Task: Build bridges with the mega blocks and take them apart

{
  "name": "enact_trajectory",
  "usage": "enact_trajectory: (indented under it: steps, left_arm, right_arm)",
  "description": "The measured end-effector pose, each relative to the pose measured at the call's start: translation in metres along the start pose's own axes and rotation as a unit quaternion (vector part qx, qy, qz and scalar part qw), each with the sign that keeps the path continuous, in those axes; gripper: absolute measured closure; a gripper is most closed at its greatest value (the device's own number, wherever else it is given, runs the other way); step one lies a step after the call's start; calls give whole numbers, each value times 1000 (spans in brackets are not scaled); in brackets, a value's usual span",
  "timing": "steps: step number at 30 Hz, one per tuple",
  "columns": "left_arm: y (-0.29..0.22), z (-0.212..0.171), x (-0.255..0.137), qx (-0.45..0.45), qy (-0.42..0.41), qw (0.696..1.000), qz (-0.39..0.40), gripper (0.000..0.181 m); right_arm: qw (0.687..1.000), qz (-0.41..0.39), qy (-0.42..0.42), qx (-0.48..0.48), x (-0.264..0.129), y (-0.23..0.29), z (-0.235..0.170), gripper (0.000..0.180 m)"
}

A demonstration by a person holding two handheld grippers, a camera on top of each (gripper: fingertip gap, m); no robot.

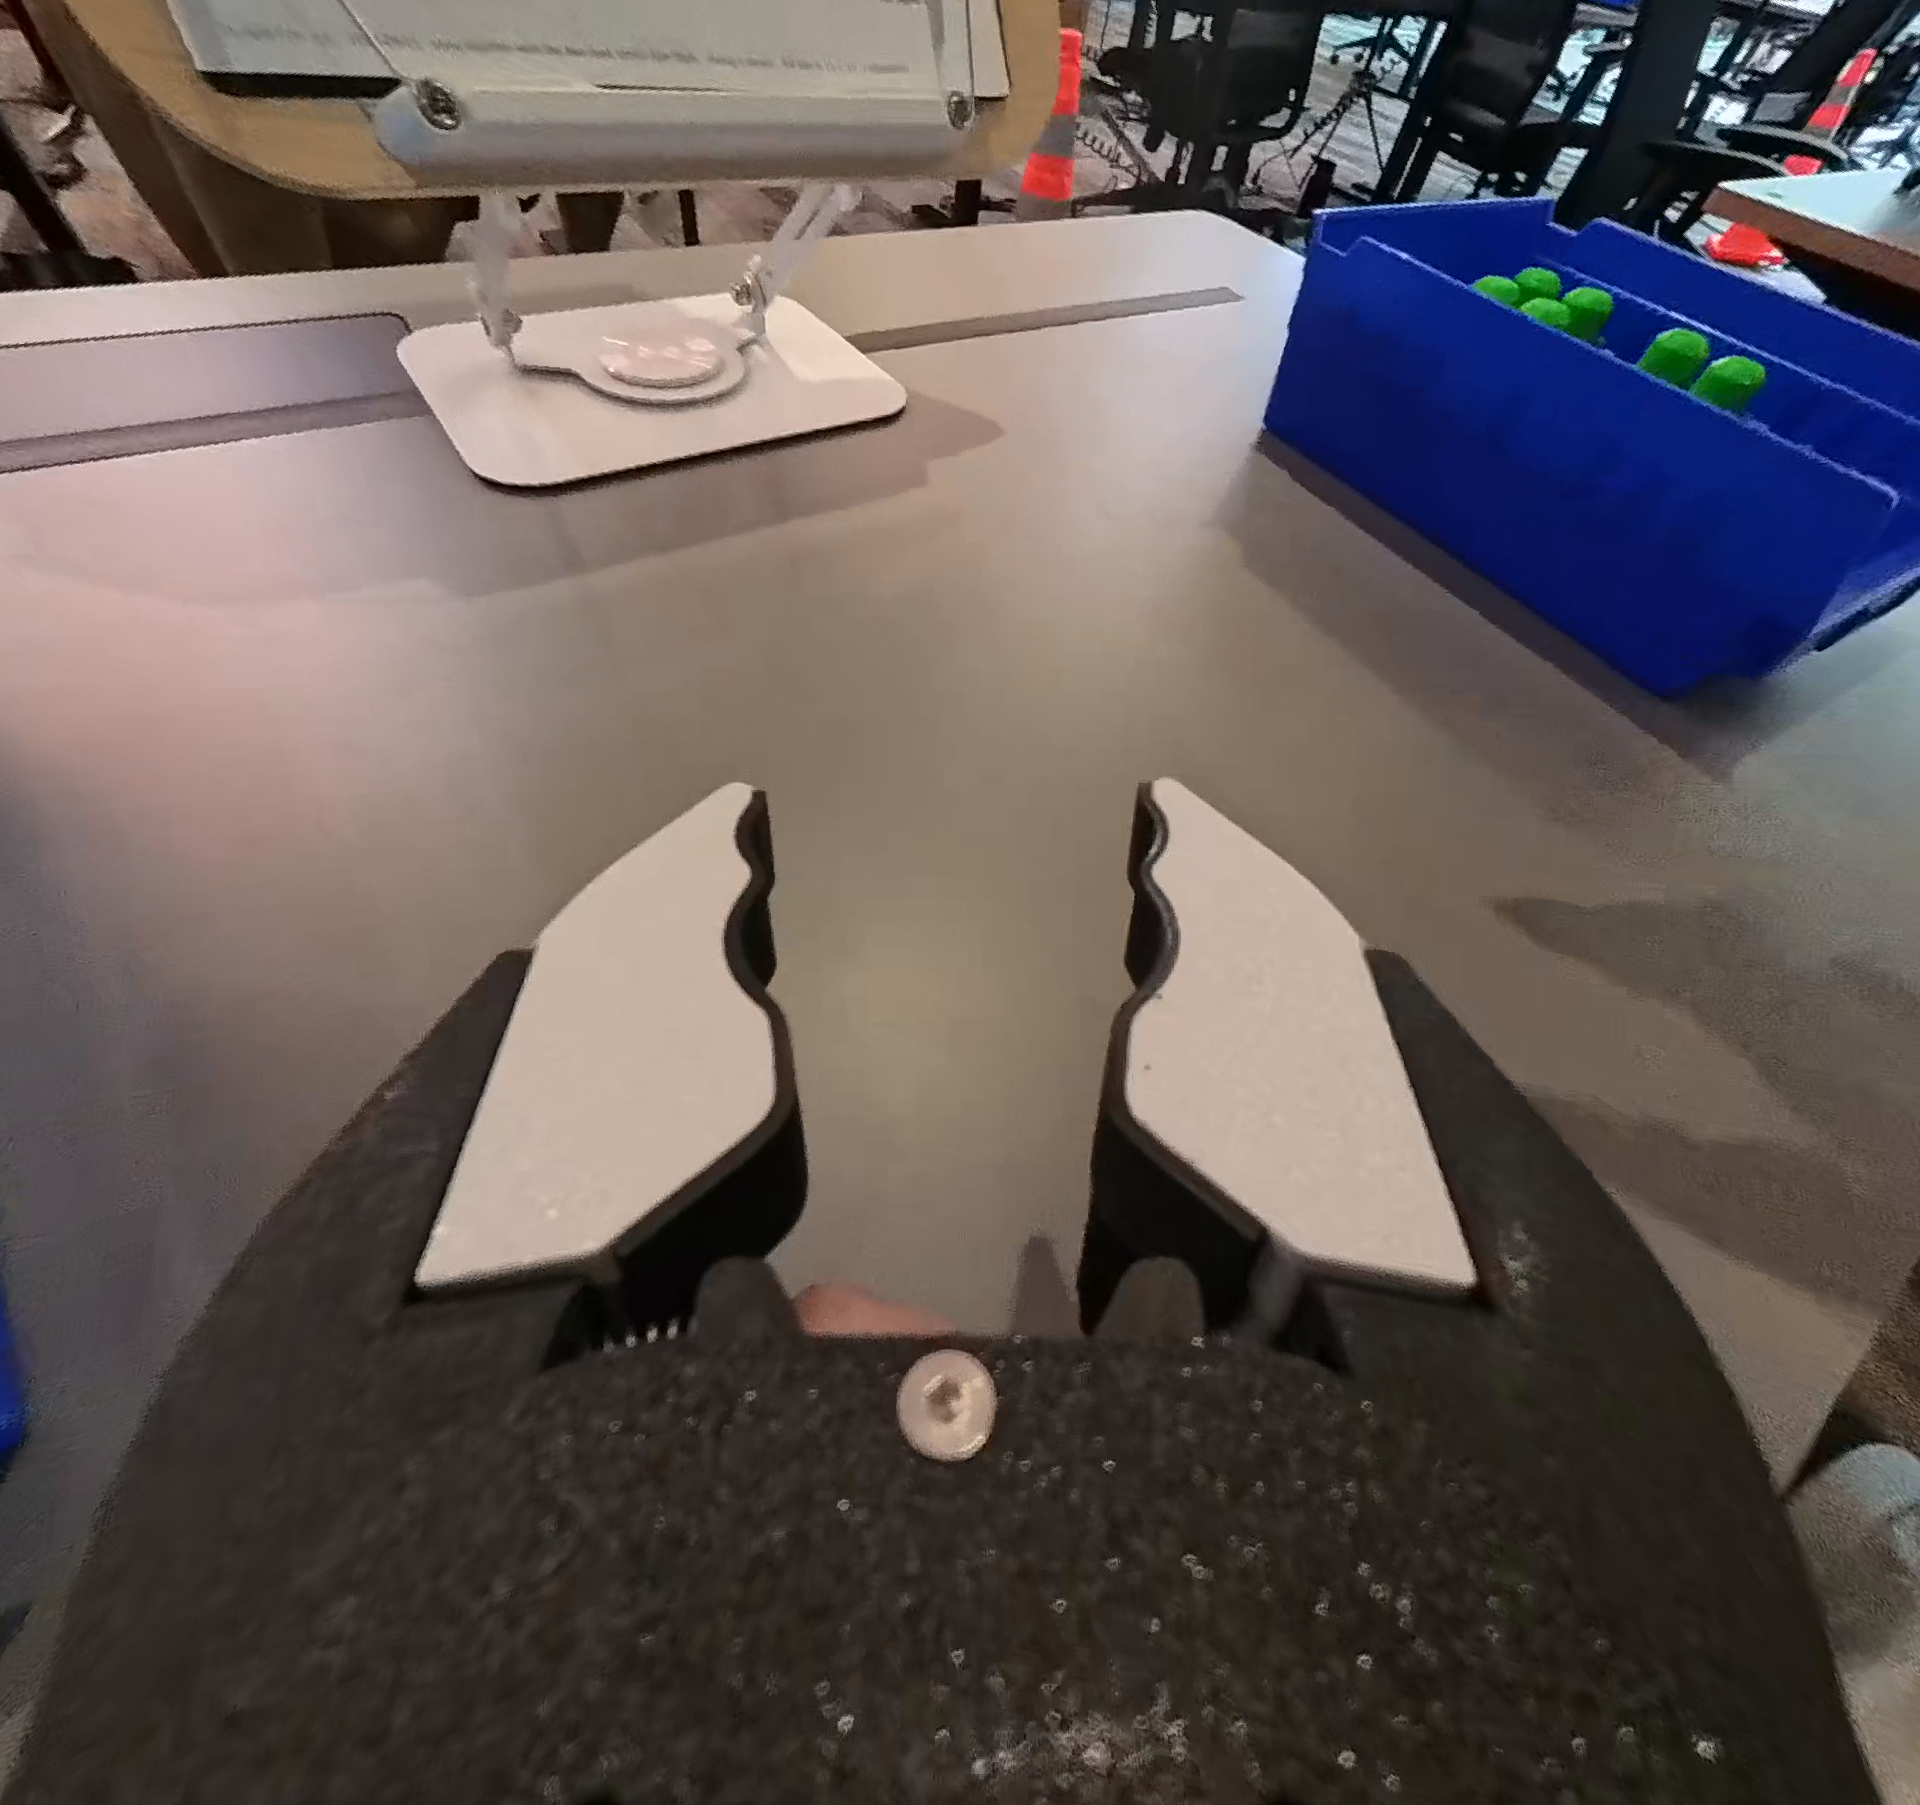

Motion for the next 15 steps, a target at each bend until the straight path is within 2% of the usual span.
enact_trajectory:
  steps: [2,4,6,15]
  left_arm:
    - [2,-2,0,-8,-3,1000,2,116]
    - [3,-6,-1,-11,-4,1000,6,118]
    - [4,-10,-2,-7,-6,1000,10,117]
    - [16,-20,-4,-17,13,1000,20,116]
  right_arm:
    - [999,35,-18,20,32,31,-33,123]
    - [999,39,0,10,58,46,-66,121]
    - [999,49,16,2,71,53,-87,122]
    - [995,83,44,21,85,42,-103,126]
Point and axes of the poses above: each gripper's, where its closed fingertips meet, x out along the fingers, z out of its top, y = z × x across the jaws, the point moved 5 cm from there along -x, back along the fingers
